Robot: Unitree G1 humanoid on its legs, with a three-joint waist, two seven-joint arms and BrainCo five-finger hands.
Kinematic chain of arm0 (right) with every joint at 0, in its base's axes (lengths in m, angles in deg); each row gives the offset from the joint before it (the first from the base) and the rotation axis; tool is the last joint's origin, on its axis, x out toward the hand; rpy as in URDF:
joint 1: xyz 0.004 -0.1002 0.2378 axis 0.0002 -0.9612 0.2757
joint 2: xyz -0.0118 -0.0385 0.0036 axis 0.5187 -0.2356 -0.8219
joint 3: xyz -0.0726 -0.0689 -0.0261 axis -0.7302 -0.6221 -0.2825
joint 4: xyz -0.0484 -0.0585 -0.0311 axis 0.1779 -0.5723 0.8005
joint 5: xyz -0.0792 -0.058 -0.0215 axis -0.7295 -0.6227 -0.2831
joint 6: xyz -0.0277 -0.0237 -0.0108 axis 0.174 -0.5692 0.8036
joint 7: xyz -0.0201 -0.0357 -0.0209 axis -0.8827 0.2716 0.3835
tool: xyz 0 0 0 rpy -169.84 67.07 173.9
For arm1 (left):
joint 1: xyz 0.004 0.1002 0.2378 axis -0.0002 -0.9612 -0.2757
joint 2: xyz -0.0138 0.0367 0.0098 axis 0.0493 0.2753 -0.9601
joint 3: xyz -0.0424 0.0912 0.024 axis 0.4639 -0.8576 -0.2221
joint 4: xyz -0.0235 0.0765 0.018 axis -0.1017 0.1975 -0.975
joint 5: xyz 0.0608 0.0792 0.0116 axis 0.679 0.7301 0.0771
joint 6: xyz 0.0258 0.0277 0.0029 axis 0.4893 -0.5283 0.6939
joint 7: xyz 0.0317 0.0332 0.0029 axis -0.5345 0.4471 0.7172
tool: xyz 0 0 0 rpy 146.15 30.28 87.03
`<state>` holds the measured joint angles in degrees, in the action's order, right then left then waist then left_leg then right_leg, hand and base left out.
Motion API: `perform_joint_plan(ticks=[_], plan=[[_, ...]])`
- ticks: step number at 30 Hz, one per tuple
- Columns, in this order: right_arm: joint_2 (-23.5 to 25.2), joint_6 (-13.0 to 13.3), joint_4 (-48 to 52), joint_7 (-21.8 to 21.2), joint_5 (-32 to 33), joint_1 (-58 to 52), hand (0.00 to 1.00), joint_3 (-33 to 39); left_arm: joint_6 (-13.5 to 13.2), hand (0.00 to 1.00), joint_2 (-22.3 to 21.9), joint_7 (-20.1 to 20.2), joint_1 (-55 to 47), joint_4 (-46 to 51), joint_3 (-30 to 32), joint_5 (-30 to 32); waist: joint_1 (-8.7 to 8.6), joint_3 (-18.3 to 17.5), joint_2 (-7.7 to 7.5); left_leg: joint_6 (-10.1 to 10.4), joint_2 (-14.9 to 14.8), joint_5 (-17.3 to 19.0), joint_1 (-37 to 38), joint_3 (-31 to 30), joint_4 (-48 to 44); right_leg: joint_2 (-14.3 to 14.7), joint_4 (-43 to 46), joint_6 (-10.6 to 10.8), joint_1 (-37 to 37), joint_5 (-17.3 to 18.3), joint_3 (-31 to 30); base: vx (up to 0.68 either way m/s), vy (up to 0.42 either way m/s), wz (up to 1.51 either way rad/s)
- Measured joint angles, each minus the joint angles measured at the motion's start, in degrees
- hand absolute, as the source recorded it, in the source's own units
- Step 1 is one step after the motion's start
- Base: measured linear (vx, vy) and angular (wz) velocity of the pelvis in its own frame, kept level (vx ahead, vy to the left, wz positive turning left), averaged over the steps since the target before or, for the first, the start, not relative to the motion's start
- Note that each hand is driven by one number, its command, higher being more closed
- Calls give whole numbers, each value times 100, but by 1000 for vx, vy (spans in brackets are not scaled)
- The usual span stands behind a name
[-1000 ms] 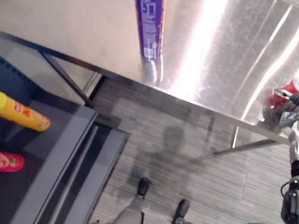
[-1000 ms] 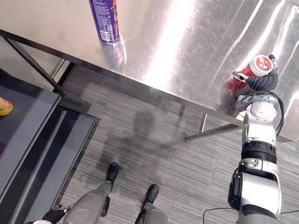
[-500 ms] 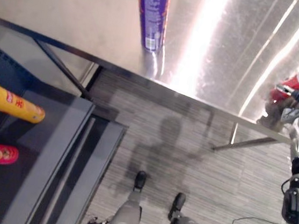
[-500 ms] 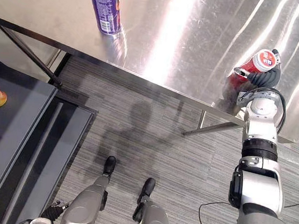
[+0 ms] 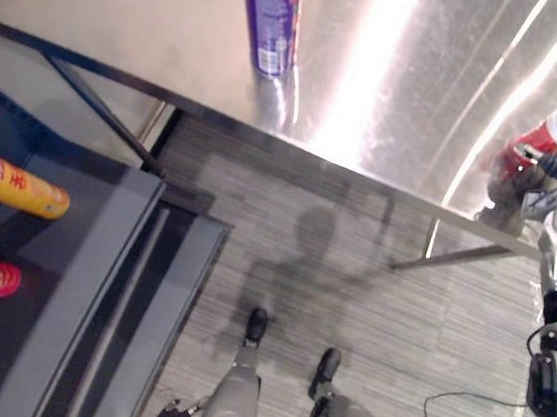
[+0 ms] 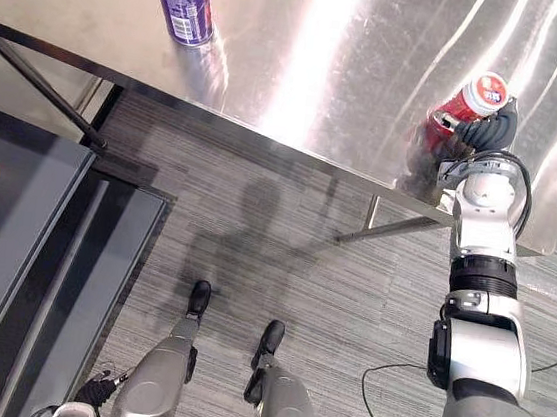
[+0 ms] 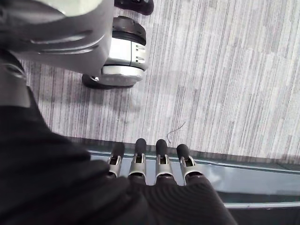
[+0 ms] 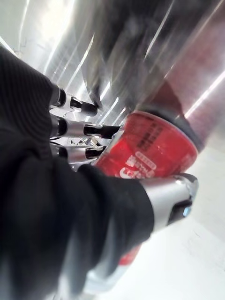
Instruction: Put the gum and the chips on the shelf.
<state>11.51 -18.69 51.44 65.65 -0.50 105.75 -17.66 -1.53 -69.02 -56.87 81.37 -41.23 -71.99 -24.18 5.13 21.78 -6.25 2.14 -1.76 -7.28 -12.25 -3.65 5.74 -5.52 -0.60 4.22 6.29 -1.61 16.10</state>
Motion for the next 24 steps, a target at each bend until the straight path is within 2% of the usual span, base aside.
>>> perform_joint_plan(ticks=[8,13,18,24], plan=[[2,29,554,0,-574,-404,100,3,3,0,-7,3,0,6,10,68,10,-9,-1,-5,20,-54,57,-49,-3,-19,-1,4,-85,4,56,-14,3,3],[30,22,1688,18,-661,-885,100,38,41,0,-19,54,-1,-10,127,289,-1,-49,-1,-4,52,-73,252,-35,1,-59,-39,60,-302,46,63,-20,5,1],[52,47,2542,-45,-656,-1465,100,43,143,0,-18,121,-73,-132,170,338,-30,-526,4,3,81,-68,381,-38,2,-82,-78,92,-458,71,73,3,0,1],[128,183,3575,-549,-601,-2320,100,36,183,0,-8,180,-226,-361,173,509,-68,-1189,38,25,128,-14,620,-75,14,-168,-121,126,-719,204,184,-3,8,7]])
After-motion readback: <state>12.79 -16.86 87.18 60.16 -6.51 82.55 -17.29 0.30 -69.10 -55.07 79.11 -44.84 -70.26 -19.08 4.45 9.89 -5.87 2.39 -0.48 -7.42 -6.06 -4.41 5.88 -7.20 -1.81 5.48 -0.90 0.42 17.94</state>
